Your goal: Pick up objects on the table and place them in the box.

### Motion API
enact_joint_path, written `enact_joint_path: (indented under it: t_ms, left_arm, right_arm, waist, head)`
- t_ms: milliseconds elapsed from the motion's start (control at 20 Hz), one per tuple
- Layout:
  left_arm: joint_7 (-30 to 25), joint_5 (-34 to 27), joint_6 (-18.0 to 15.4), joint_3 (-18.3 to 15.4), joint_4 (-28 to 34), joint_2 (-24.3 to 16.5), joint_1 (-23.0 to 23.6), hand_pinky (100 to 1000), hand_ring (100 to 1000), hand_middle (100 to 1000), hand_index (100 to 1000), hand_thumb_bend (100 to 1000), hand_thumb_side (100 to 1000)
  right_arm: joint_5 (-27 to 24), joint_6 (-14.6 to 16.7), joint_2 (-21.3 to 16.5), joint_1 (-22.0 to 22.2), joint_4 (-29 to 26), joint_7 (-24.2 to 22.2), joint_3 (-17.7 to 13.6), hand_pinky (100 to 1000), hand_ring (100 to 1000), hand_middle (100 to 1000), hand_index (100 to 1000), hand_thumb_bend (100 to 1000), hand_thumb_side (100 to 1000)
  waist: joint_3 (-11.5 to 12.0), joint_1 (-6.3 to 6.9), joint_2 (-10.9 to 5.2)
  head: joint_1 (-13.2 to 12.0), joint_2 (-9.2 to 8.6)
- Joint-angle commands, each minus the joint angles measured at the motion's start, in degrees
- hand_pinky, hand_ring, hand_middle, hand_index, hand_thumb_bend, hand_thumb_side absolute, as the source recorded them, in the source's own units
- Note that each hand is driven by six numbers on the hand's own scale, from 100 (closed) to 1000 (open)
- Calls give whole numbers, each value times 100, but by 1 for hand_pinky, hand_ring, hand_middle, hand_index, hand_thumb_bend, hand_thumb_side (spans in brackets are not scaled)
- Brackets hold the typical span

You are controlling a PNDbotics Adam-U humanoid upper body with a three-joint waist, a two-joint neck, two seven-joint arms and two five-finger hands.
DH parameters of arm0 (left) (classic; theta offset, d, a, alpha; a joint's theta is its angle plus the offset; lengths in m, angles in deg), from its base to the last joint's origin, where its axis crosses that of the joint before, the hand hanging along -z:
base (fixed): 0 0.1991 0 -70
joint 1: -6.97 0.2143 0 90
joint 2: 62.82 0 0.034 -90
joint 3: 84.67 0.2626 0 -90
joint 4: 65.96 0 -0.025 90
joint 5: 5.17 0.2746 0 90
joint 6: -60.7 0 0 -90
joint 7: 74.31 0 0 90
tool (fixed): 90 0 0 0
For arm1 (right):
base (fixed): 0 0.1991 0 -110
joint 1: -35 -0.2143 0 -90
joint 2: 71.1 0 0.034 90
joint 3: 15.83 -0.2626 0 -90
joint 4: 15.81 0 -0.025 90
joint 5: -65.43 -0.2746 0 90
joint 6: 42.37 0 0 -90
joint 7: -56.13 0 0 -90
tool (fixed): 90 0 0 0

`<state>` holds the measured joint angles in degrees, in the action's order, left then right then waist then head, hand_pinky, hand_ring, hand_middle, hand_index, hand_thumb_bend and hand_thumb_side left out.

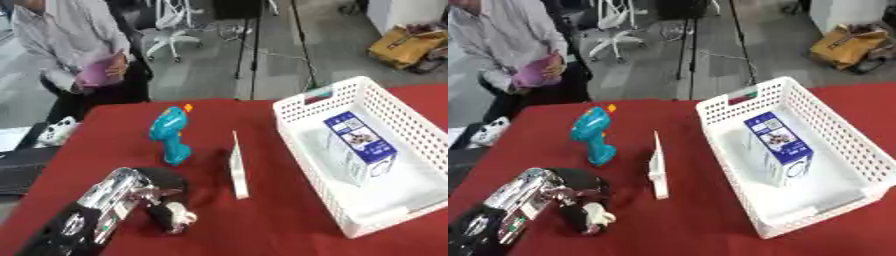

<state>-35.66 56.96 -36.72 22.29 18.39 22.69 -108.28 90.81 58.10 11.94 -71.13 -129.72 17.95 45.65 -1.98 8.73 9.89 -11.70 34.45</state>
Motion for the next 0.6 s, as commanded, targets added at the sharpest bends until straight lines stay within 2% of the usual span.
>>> enact_joint_path:
  t_ms: [50,600]
  left_arm:
    - [-62,7,39,149,-137,34,66,223,522,663,729,377,424]
    - [-62,-14,-10,172,-204,36,81,266,543,677,765,409,461]
  right_arm:
    - [-39,48,-112,-66,-68,15,-37,754,696,525,597,100,387]
    - [-60,77,-117,-73,-68,15,-65,752,694,522,596,100,387]
  waist:
    - [-2,-62,-28]
    - [-9,-66,-30]
  head:
    - [-17,-4]
    - [-26,-3]
